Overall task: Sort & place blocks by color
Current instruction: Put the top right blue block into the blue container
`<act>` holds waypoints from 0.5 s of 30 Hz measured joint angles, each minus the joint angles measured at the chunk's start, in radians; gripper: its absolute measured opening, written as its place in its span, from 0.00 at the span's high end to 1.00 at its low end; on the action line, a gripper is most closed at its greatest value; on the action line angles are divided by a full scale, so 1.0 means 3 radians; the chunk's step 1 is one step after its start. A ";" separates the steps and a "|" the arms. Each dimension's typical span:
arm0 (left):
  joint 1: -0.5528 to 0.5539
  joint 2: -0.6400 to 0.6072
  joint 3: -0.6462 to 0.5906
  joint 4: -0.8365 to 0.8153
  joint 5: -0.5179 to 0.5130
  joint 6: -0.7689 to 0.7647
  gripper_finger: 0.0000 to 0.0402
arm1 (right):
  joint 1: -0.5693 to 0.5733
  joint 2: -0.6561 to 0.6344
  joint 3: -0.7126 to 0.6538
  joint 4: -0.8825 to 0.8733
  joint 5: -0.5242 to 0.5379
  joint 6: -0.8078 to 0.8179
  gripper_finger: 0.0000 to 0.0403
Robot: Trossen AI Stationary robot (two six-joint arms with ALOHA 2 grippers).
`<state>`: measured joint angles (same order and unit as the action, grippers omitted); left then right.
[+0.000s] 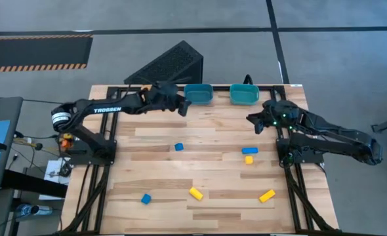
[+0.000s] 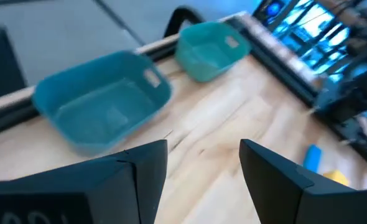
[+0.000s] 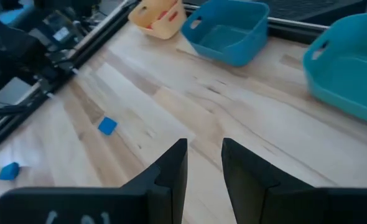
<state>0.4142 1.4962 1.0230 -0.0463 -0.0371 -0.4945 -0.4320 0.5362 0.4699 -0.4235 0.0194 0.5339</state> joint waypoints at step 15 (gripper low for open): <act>-0.0058 -0.0614 0.0001 -0.0020 -0.0187 0.0466 0.54 | 0.0000 0.0057 -0.0229 0.0628 -0.0507 0.0089 0.70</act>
<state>0.3969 1.3120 1.0233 -0.0522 -0.0932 -0.3547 -0.4320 0.5533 0.4013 -0.2352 -0.1326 0.5606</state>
